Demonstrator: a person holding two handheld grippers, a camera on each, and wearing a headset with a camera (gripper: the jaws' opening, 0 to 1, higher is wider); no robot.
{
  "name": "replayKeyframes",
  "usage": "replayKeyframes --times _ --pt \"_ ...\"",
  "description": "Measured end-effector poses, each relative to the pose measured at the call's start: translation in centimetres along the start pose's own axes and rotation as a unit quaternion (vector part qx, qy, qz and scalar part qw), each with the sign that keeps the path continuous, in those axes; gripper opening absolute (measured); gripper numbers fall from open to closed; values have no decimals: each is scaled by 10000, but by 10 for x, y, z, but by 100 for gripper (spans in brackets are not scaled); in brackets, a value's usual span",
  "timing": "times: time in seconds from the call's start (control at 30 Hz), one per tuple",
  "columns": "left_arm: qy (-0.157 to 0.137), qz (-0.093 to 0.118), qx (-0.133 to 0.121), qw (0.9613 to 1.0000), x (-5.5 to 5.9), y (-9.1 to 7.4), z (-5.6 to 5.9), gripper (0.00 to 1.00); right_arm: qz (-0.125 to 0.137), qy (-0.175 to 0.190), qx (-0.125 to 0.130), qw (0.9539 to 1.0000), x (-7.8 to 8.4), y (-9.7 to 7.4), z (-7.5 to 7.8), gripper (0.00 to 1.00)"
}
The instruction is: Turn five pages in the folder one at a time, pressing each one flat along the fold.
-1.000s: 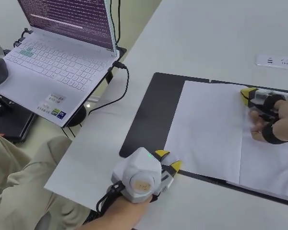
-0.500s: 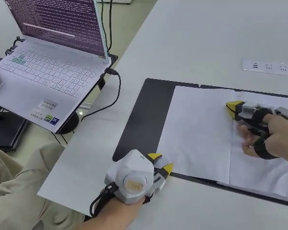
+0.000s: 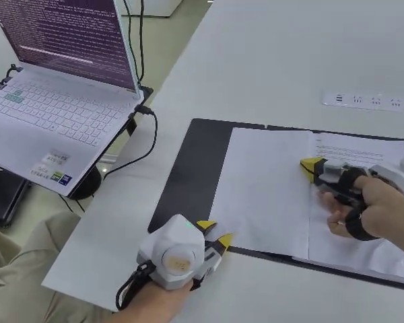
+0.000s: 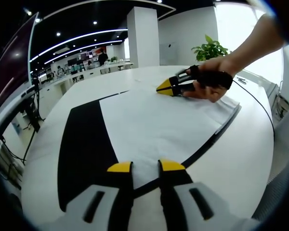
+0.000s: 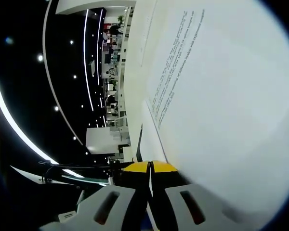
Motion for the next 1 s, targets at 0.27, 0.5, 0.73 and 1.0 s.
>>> replayKeyframes --times 0.27,0.5,0.73,1.0 --pt "8 -27 0 10000 0 0 0 19 -164 50 -44 9998 10 -10 4 0" --pt "38 -36 4 10000 0 0 0 19 -377 22 -40 9993 22 -22 8 0" --pt "39 -40 2 10000 0 1 -1 19 -556 -58 -11 9984 37 -34 11 0" --pt "39 -84 1 10000 0 1 -1 19 -757 -153 27 9970 57 -50 15 0"
Point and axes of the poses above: the centre of the closed fingertips' face, and the gripper's own axes: y roughly forward along the fingers, z roughly to its right, x roughly out of its underside, the point moved 3 cm from there along -y, roughly backward along the fingers, and after that the axes turned 5 degrees about -y, right-handed, at the moved point
